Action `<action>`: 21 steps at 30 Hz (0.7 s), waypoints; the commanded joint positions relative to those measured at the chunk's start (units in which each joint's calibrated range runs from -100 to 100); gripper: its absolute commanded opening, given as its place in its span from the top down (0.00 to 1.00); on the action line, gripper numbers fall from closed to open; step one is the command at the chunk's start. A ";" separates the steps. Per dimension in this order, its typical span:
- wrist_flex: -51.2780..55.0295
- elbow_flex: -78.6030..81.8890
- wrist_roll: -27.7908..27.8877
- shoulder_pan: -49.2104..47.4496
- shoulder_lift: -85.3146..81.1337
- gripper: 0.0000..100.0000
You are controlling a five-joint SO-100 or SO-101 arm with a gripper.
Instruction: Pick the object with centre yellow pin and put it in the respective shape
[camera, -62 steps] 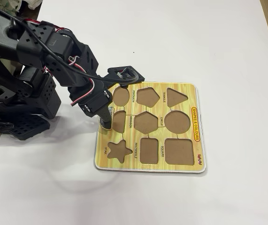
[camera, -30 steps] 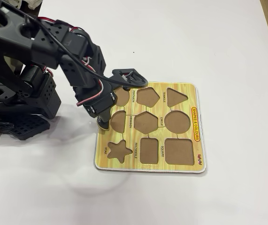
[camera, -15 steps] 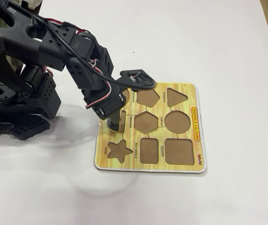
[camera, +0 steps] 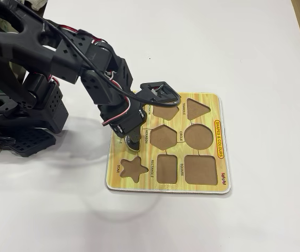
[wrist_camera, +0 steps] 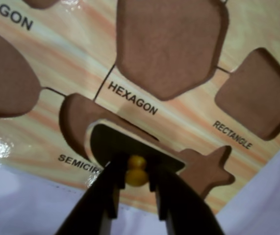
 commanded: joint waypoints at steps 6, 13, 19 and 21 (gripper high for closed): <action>-1.16 -2.88 -0.15 -0.33 0.85 0.99; -1.16 -2.88 -0.20 -0.92 0.93 0.99; -1.25 -2.88 -0.20 -2.48 0.93 0.99; -1.25 -2.70 -0.20 -2.58 0.93 0.99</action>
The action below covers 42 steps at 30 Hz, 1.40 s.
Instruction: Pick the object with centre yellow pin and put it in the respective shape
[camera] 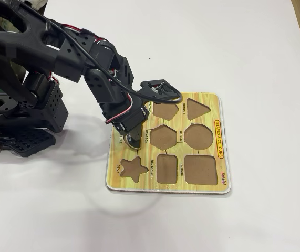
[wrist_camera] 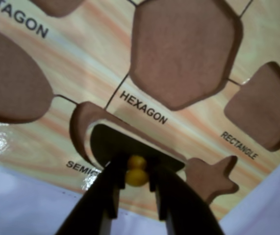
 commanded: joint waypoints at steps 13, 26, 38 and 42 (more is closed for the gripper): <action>-2.03 -1.89 -0.20 -1.90 -0.10 0.99; -1.51 0.09 -0.30 -1.90 -0.69 0.99; -1.17 0.54 -0.30 -0.92 -1.02 0.99; -1.17 0.54 -0.41 -0.92 -0.60 0.99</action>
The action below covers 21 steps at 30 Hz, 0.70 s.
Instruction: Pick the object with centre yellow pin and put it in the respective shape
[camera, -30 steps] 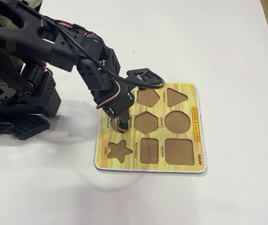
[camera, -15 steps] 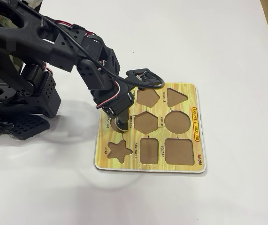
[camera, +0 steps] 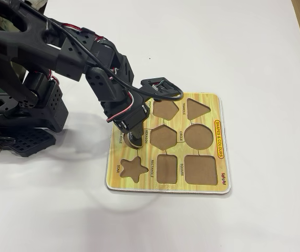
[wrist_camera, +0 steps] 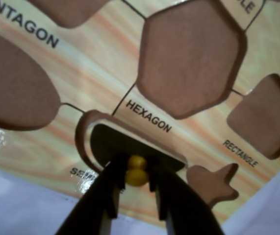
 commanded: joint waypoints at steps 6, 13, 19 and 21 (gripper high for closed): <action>0.12 1.35 -2.71 0.67 -0.85 0.99; 0.12 1.44 -2.71 0.67 -0.77 0.99; 0.12 2.43 -2.71 0.67 -0.35 0.99; -0.49 4.50 -2.29 0.67 -1.02 0.99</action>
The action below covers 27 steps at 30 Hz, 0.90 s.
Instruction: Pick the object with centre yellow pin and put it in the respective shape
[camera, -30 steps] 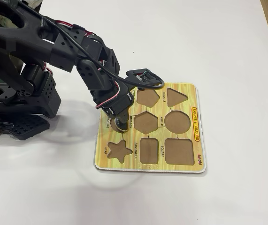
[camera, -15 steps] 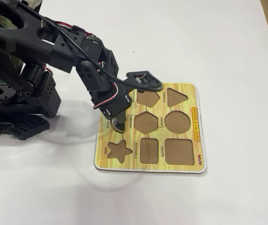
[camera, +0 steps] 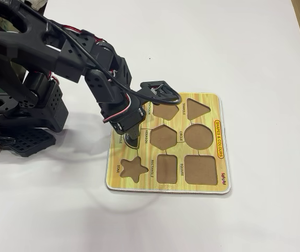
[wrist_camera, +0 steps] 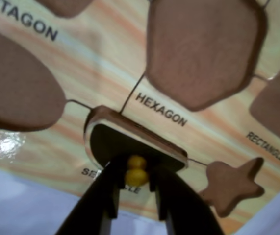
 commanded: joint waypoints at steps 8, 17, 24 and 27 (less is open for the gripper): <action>0.03 1.98 0.00 0.67 -1.19 0.96; -0.66 2.70 -0.06 0.28 -7.13 0.80; -0.66 6.74 -0.21 -0.31 -18.09 0.80; -0.66 10.79 -0.27 -0.41 -24.12 0.80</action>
